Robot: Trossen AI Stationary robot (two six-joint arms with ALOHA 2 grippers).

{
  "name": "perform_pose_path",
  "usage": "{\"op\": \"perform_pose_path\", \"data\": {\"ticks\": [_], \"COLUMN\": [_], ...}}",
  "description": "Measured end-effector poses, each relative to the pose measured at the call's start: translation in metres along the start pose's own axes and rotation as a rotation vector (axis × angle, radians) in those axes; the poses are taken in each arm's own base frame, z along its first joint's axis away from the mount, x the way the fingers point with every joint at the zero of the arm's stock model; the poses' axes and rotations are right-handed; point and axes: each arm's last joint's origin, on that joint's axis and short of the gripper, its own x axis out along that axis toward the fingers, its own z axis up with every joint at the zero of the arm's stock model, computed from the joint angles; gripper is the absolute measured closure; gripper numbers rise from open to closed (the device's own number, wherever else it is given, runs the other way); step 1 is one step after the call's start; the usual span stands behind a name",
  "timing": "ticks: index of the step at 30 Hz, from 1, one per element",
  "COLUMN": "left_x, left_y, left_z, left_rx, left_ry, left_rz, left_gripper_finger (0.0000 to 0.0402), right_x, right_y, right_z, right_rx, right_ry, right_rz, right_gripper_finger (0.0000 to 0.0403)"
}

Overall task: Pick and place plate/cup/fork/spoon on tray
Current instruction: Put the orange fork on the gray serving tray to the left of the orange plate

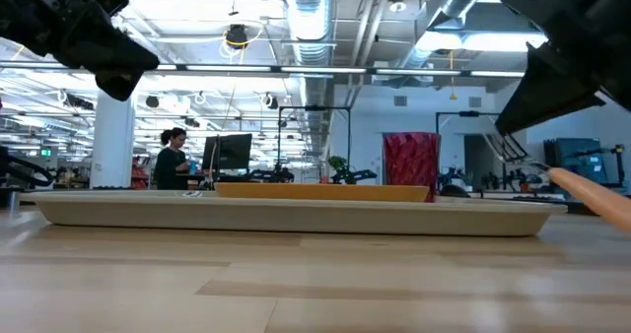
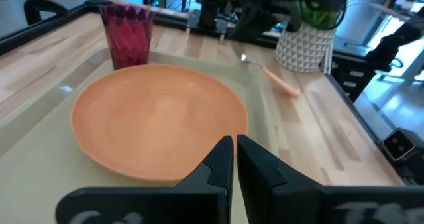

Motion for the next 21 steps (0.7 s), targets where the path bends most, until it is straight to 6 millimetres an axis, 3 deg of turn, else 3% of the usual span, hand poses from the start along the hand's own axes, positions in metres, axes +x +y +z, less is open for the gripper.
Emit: {"op": "perform_pose_path", "data": {"ticks": [10, 17, 21], "left_x": [0.017, 0.048, 0.075], "left_y": [-0.022, -0.051, -0.073], "left_z": [-0.002, -0.011, -0.012], "left_rx": [-0.026, -0.085, -0.094], "left_ry": [-0.022, -0.076, -0.049], "left_rz": [-0.1, -0.184, -0.196], "left_gripper_finger": [0.039, 0.0353, 0.0323], "right_x": [0.002, 0.006, 0.009], "right_y": [0.016, 0.031, 0.037], "right_z": [-0.014, -0.005, -0.001], "right_rx": [0.053, 0.043, 0.033], "right_ry": [-0.135, -0.212, -0.236], "right_rz": [0.11, 0.153, 0.166], "right_gripper_finger": [0.0403, 0.0403, 0.0403]}}
